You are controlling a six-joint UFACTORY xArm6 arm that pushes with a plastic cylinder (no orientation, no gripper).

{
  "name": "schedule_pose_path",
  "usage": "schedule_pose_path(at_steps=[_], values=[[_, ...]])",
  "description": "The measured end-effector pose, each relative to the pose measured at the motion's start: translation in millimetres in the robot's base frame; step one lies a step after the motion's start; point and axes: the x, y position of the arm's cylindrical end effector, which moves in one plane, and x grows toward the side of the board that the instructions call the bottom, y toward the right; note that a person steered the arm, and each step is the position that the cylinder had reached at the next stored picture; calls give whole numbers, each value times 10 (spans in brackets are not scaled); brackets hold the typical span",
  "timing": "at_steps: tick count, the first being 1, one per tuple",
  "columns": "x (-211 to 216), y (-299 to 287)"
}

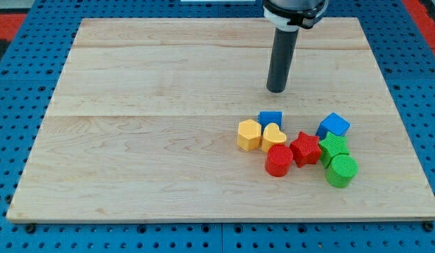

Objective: Move the blue triangle right a bit

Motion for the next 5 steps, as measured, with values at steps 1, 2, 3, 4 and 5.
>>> schedule_pose_path(at_steps=[1,2,3,4,5], values=[[35,0],[86,287],[77,1274],[821,1687],[1313,1761]])
